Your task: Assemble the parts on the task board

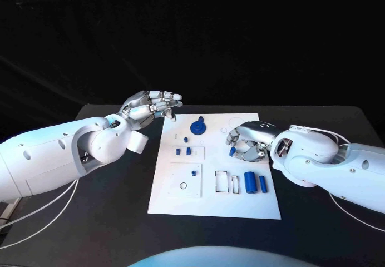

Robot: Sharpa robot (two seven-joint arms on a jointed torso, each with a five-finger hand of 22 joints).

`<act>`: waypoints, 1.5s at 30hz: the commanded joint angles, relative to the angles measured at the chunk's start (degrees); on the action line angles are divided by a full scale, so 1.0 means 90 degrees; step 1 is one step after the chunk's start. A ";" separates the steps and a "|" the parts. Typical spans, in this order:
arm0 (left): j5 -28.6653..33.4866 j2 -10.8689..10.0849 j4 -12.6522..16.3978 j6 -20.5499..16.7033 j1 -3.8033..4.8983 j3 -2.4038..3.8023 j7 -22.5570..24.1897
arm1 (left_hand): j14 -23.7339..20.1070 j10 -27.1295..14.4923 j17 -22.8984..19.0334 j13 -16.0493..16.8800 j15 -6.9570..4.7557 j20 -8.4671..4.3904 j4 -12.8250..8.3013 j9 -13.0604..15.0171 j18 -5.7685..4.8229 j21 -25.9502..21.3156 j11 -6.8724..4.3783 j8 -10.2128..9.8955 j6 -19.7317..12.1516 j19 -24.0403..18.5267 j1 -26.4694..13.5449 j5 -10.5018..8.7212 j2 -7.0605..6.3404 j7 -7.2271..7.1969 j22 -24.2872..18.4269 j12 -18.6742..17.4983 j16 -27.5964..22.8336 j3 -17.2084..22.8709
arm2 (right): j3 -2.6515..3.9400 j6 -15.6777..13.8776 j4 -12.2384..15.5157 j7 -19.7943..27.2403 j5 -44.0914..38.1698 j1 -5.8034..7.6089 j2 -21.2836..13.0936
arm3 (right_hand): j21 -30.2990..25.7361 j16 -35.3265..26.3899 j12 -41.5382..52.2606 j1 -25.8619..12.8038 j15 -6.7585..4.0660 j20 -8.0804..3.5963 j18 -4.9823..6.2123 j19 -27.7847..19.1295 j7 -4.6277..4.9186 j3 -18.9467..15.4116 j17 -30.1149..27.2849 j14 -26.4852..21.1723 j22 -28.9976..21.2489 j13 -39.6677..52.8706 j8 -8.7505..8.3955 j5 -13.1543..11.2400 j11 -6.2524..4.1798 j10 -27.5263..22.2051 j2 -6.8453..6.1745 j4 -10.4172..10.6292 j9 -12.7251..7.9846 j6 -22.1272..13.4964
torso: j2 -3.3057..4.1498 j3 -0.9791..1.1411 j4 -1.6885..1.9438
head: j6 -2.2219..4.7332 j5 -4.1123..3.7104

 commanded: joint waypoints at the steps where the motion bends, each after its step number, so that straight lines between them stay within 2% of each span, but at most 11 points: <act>1: -0.0022 0.0006 0.0016 0.0128 0.0001 0.0003 0.0036 | 0.0002 -0.0013 -0.0010 -0.0009 0.0058 0.0034 -0.0044 -0.0007 0.0085 -0.0035 0.0043 -0.0020 -0.0020 0.0032 -0.0023 -0.0006 0.0063 0.0026 -0.0009 -0.0031 -0.0027 0.0009 | -0.0001 0.0104 -0.0051 -0.0082 -0.0207 -0.0013 0.0021 | 0.0095 0.0058 0.0028 0.0041 -0.0022 -0.0009 -0.0028 0.0084 -0.0012 0.0138 0.0046 0.0075 0.0071 -0.0053 0.0052 -0.0063 -0.0011 0.0149 0.0046 0.0015 0.0006 0.0148 | 0.0005 0.0001 -0.0003 | 0.0005 0.0002; 6: -0.0022 0.0004 0.0021 0.0128 0.0001 0.0003 0.0034 | 0.0002 -0.0013 -0.0010 -0.0009 0.0058 0.0034 -0.0044 -0.0007 0.0085 -0.0035 0.0043 -0.0020 -0.0020 0.0032 -0.0023 -0.0006 0.0063 0.0026 -0.0009 -0.0031 -0.0027 0.0009 | -0.0010 0.0143 -0.0096 -0.0090 -0.0234 -0.0042 0.0055 | 0.0263 0.0135 0.0025 0.0024 -0.0099 -0.0070 -0.0060 0.0192 -0.0104 0.0379 0.0140 0.0117 0.0204 -0.0130 0.0123 -0.0086 -0.0114 0.0616 0.0057 0.0064 0.0020 0.0424 | 0.0005 0.0004 -0.0006 | -0.0007 0.0008; 14: -0.0022 0.0001 0.0021 0.0130 0.0001 0.0003 0.0033 | 0.0002 -0.0013 -0.0010 -0.0009 0.0058 0.0034 -0.0044 -0.0007 0.0085 -0.0035 0.0043 -0.0020 -0.0020 0.0032 -0.0023 -0.0006 0.0063 0.0026 -0.0009 -0.0031 -0.0027 0.0009 | -0.0014 0.0083 -0.0118 -0.0086 -0.0240 -0.0092 0.0090 | 0.0405 0.0204 -0.0004 0.0006 -0.0176 -0.0141 -0.0092 0.0277 -0.0181 0.0509 0.0231 0.0150 0.0320 -0.0147 0.0209 -0.0115 -0.0210 0.1021 0.0102 0.0109 0.0059 0.0659 | -0.0002 0.0008 -0.0004 | -0.0030 0.0019; 25: -0.0022 0.0002 0.0020 0.0135 0.0001 0.0003 0.0025 | 0.0002 -0.0013 -0.0010 -0.0009 0.0058 0.0034 -0.0044 -0.0007 0.0085 -0.0035 0.0043 -0.0020 -0.0020 0.0032 -0.0023 -0.0006 0.0063 0.0026 -0.0009 -0.0031 -0.0027 0.0009 | -0.0015 -0.0082 -0.0141 -0.0163 -0.0185 -0.0132 0.0128 | 0.0457 0.0225 -0.0073 -0.0100 -0.0188 -0.0162 -0.0107 0.0314 -0.0181 0.0486 0.0247 0.0160 0.0367 -0.0156 0.0194 -0.0235 -0.0218 0.1089 0.0085 0.0201 0.0059 0.0653 | 0.0002 0.0007 -0.0008 | -0.0040 0.0014; 29: -0.0022 0.0002 0.0021 0.0135 0.0001 0.0003 0.0024 | 0.0002 -0.0013 -0.0010 -0.0009 0.0058 0.0034 -0.0044 -0.0007 0.0085 -0.0035 0.0043 -0.0020 -0.0020 0.0032 -0.0023 -0.0006 0.0063 0.0026 -0.0009 -0.0031 -0.0027 0.0009 | -0.0016 -0.0276 -0.0150 -0.0217 -0.0196 -0.0144 0.0139 | 0.0469 0.0237 -0.0083 -0.0077 -0.0205 -0.0173 -0.0110 0.0327 -0.0206 0.0534 0.0256 0.0164 0.0384 -0.0145 0.0222 -0.0314 -0.0243 0.1183 0.0169 0.0234 0.0076 0.0711 | 0.0001 0.0001 -0.0007 | -0.0042 0.0009; 31: -0.0022 0.0004 0.0020 0.0136 0.0001 0.0003 0.0025 | 0.0002 -0.0013 -0.0010 -0.0009 0.0058 0.0034 -0.0044 -0.0007 0.0085 -0.0035 0.0043 -0.0020 -0.0020 0.0032 -0.0023 -0.0006 0.0063 0.0026 -0.0009 -0.0031 -0.0027 0.0009 | -0.0016 -0.0435 -0.0146 -0.0232 -0.0197 -0.0148 0.0141 | 0.0519 0.0262 -0.0072 -0.0037 -0.0233 -0.0194 -0.0119 0.0359 -0.0240 0.0594 0.0292 0.0176 0.0424 -0.0123 0.0273 -0.0416 -0.0279 0.1291 0.0251 0.0245 0.0103 0.0794 | 0.0001 0.0001 -0.0007 | -0.0042 0.0009; 34: -0.0022 0.0005 0.0018 0.0137 0.0001 0.0003 0.0026 | -0.0002 -0.0017 -0.0017 -0.0015 0.0062 0.0040 -0.0065 -0.0009 0.0086 -0.0043 0.0047 -0.0029 -0.0021 0.0033 -0.0025 -0.0008 0.0075 0.0029 -0.0015 -0.0039 -0.0034 0.0003 | -0.0016 -0.0603 -0.0125 -0.0234 -0.0168 -0.0151 0.0136 | 0.0577 0.0283 -0.0053 -0.0026 -0.0272 -0.0227 -0.0131 0.0397 -0.0292 0.0645 0.0314 0.0187 0.0471 -0.0085 0.0362 -0.0425 -0.0330 0.1436 0.0331 0.0270 0.0153 0.0907 | -0.0002 0.0000 -0.0004 | -0.0045 0.0005; 39: -0.0022 0.0005 0.0010 0.0139 0.0001 0.0003 0.0029 | -0.0002 -0.0017 -0.0017 -0.0015 0.0062 0.0040 -0.0065 -0.0009 0.0086 -0.0043 0.0047 -0.0029 -0.0021 0.0033 -0.0025 -0.0008 0.0075 0.0029 -0.0015 -0.0039 -0.0034 0.0003 | -0.0013 -0.0891 0.0009 -0.0198 -0.0069 -0.0150 0.0074 | 0.0622 0.0304 -0.0064 -0.0026 -0.0298 -0.0253 -0.0141 0.0424 -0.0323 0.0698 0.0344 0.0197 0.0509 -0.0062 0.0418 -0.0392 -0.0358 0.1517 0.0393 0.0294 0.0192 0.0951 | -0.0005 -0.0003 -0.0006 | -0.0044 0.0004; 45: -0.0022 0.0011 -0.0016 0.0136 0.0001 0.0003 0.0033 | -0.0002 -0.0017 -0.0017 -0.0015 0.0062 0.0040 -0.0065 -0.0009 0.0086 -0.0043 0.0047 -0.0029 -0.0021 0.0033 -0.0025 -0.0008 0.0075 0.0029 -0.0015 -0.0039 -0.0034 0.0003 | 0.0014 -0.1119 0.0303 -0.0147 0.0107 -0.0095 -0.0047 | 0.0644 0.0313 -0.0073 -0.0026 -0.0305 -0.0260 -0.0147 0.0437 -0.0329 0.0714 0.0356 0.0201 0.0527 -0.0056 0.0432 -0.0355 -0.0365 0.1534 0.0396 0.0296 0.0204 0.0954 | -0.0013 -0.0013 -0.0011 | -0.0025 0.0005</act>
